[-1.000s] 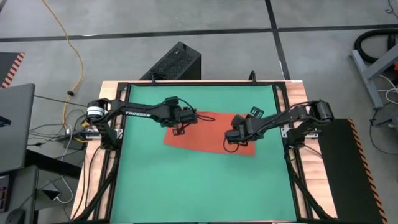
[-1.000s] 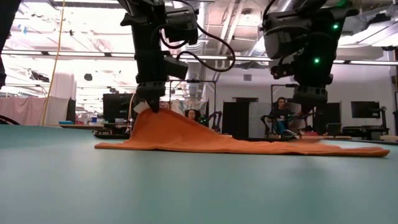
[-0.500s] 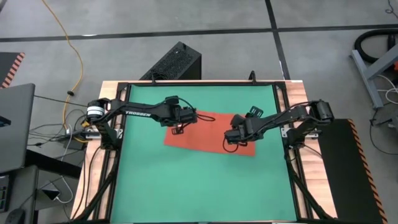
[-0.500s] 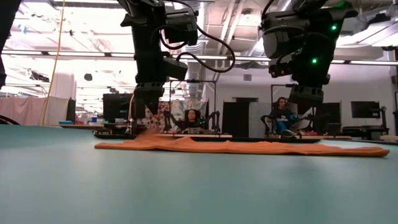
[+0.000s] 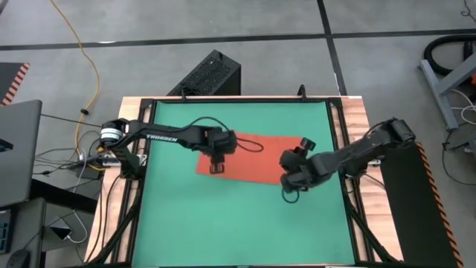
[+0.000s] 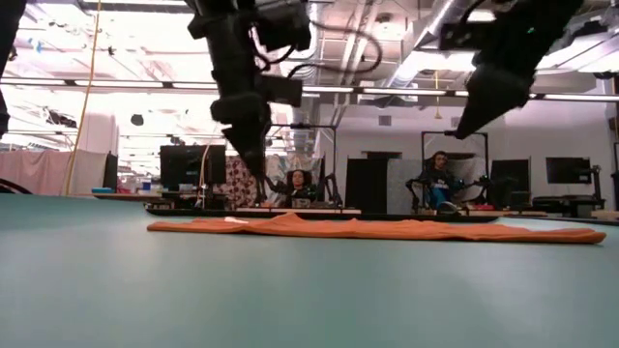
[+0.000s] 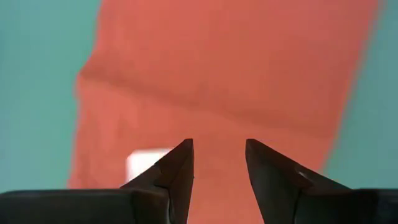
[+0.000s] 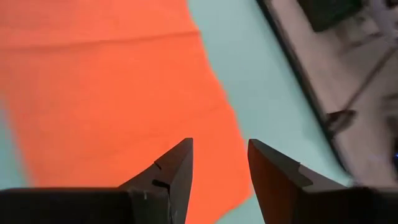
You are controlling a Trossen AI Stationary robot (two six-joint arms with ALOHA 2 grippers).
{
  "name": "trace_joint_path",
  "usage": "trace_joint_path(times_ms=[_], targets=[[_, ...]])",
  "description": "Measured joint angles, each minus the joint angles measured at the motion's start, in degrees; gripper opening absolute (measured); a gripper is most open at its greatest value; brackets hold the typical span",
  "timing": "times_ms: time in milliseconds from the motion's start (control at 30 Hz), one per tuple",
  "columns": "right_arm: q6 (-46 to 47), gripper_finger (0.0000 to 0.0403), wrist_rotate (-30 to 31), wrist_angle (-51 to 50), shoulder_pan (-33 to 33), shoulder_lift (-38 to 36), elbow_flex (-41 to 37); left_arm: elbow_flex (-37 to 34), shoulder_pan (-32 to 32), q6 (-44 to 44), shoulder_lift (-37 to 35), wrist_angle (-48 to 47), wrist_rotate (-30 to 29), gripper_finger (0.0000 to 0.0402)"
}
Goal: Roll towel
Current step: Roll the orange microfiber towel
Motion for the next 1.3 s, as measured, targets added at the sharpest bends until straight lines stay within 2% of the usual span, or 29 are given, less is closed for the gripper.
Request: trace_joint_path(times_ms=[100, 233, 600, 867, 1067, 1300], targets=[[4.01, 0.0175, -0.64, 1.81, 3.17, -0.90, -2.76, -3.11, -3.47, -1.28, -0.12, 7.63, -1.84, 0.0126], [9.43, 0.0175, -3.00, 4.84, 6.28, -0.49, -6.65, -7.96, -8.27, -4.95, -0.12, 10.67, -7.24, 0.0102], [22.33, 0.0175, -4.77, 6.57, 7.40, 5.12, -11.23, -16.60, -16.00, -17.52, -0.10, 8.64, -15.93, 0.0044], [26.66, 0.0175, -9.50, 7.84, 7.20, 10.35, -12.31, -16.66, -16.54, -18.05, -0.10, 5.20, -21.26, 0.0021], [26.48, 0.0175, -13.79, 10.58, 7.95, 14.45, -12.13, -19.51, -14.94, -15.98, -0.10, 8.70, -21.13, 0.0020], [31.11, 0.0175, -16.50, 11.86, 12.54, 15.19, -10.29, -24.67, -12.37, -15.61, -0.47, 11.91, -19.63, 0.0020]])
